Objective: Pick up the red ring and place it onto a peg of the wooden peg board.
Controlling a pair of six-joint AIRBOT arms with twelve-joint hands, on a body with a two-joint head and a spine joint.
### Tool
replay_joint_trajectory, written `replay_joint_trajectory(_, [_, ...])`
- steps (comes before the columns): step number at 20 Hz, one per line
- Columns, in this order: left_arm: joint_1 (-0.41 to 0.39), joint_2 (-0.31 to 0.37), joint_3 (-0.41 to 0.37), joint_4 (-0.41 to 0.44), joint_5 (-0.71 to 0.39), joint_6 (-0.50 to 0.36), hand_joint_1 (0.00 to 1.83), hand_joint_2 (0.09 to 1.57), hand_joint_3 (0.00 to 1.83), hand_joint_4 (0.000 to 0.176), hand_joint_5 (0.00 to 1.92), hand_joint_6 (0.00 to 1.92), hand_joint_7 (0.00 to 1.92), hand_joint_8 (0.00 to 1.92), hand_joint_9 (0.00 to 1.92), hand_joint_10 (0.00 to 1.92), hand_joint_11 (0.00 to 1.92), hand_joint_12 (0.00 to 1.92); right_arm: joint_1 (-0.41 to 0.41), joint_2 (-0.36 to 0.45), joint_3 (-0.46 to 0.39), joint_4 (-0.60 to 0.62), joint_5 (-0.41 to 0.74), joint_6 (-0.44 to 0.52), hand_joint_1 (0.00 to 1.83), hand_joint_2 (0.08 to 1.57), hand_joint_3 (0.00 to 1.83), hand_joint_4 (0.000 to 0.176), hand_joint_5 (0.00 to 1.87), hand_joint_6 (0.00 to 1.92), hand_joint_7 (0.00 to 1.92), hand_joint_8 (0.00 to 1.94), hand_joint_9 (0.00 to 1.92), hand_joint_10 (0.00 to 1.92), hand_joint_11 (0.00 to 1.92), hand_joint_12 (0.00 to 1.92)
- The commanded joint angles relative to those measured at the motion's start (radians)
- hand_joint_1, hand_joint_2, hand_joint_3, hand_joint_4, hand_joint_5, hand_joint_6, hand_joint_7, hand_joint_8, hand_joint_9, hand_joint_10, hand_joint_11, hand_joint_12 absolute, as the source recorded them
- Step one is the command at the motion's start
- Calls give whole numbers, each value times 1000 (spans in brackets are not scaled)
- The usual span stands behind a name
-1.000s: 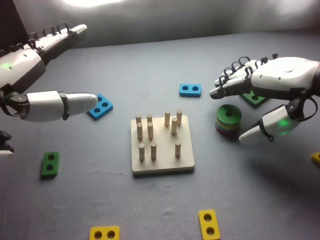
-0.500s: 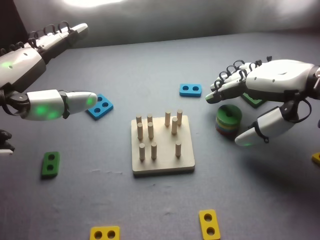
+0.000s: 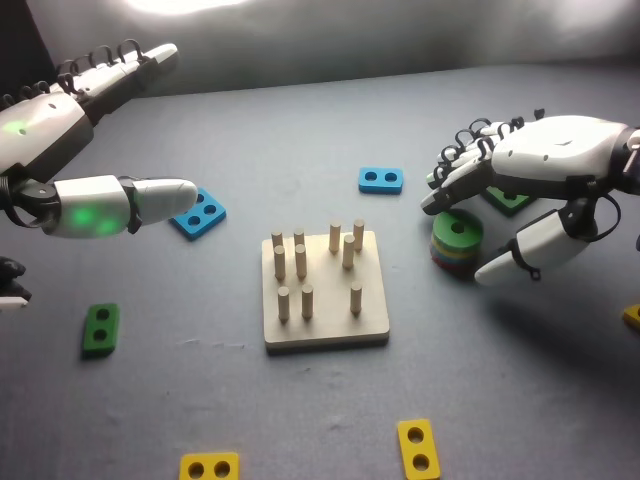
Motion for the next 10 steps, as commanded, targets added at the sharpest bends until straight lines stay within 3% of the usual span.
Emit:
replay_joint_trajectory(1, [-11,-2,4,-1,-119,-6,510,1043,0,176,34,2,0,0,0,0,0,0,19,-2,6,27,79,11,913,948,0,0,580,30,370,8,236,40,0,887])
replay_joint_trajectory(5, [-12,-2,4,1,-119,-6,550,1067,5,176,36,1,0,0,0,0,0,0,24,-8,8,27,79,11,880,948,3,0,624,29,411,9,284,62,0,1086])
replay_joint_trajectory(10, [-13,-2,4,3,-119,-7,568,1079,6,176,36,1,0,0,0,0,9,5,29,-24,14,25,80,11,887,981,5,0,644,21,405,2,262,51,0,989])
